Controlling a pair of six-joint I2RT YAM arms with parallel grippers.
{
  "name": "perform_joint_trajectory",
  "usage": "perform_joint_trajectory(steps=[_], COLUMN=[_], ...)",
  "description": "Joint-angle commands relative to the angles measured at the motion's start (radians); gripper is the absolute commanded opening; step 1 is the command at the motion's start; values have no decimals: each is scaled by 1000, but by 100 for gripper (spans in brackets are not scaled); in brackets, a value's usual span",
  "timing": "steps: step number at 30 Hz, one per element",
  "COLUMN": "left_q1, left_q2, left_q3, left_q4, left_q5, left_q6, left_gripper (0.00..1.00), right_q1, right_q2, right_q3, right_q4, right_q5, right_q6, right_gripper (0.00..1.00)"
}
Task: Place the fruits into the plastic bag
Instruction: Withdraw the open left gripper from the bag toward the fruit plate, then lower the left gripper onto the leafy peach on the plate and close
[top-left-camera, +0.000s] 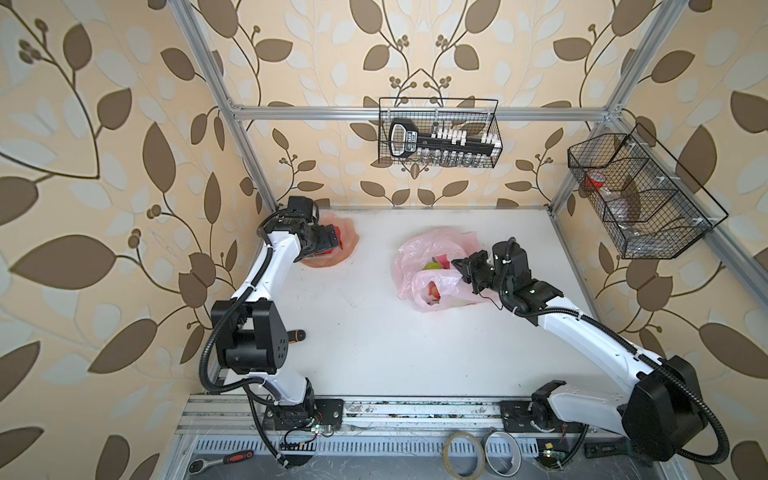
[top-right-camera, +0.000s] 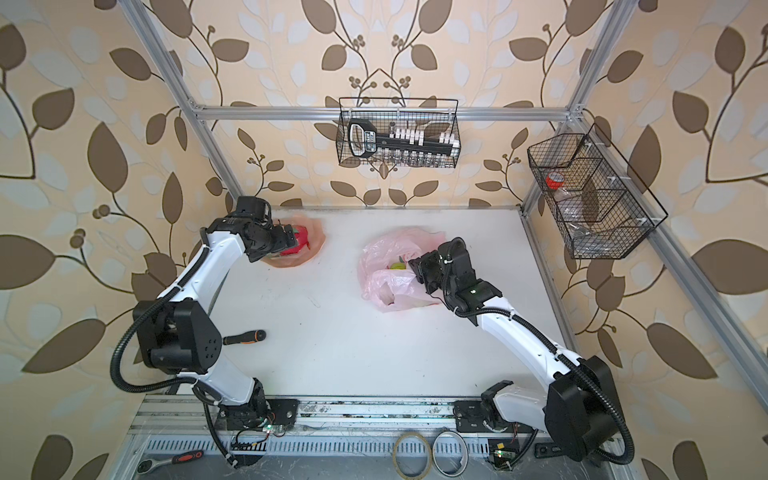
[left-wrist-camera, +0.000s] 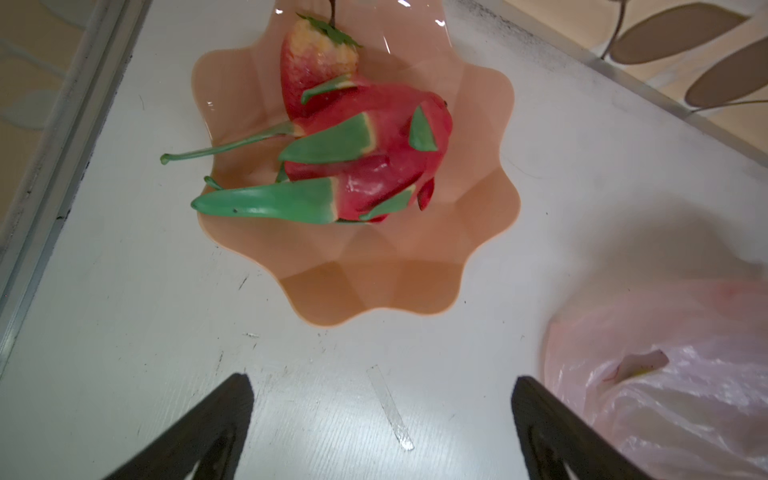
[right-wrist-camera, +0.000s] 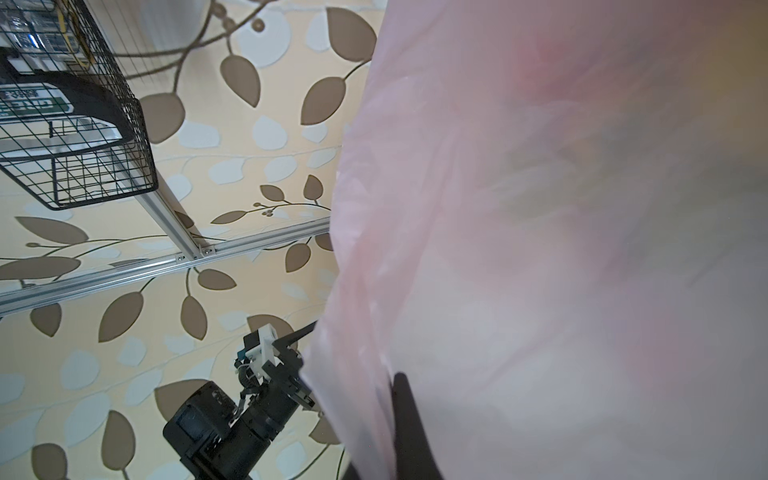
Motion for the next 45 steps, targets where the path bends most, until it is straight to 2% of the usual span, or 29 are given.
perform_joint_trajectory(steps=[1, 9, 14, 28, 45], left_q1=[20, 38, 52, 101, 116], left_q2=[69, 302, 415, 580, 685], left_q3=[115, 402, 497, 562, 631], left_q4=[-31, -81, -82, 40, 88], left_q5=[-56, -148, -206, -127, -57], left_q6=[-51, -78, -90, -153, -137], left_gripper=[99, 99, 99, 99, 98], right_q1=[-4, -11, -21, -50, -60], right_q2=[9, 11, 8, 14, 26], right_q3=[17, 14, 14, 20, 5], right_q4=[-10, -16, -32, -87, -86], right_q5=[-10, -10, -8, -10, -18], right_q6=[21, 21, 7, -35, -35], right_gripper=[0, 0, 0, 0, 0])
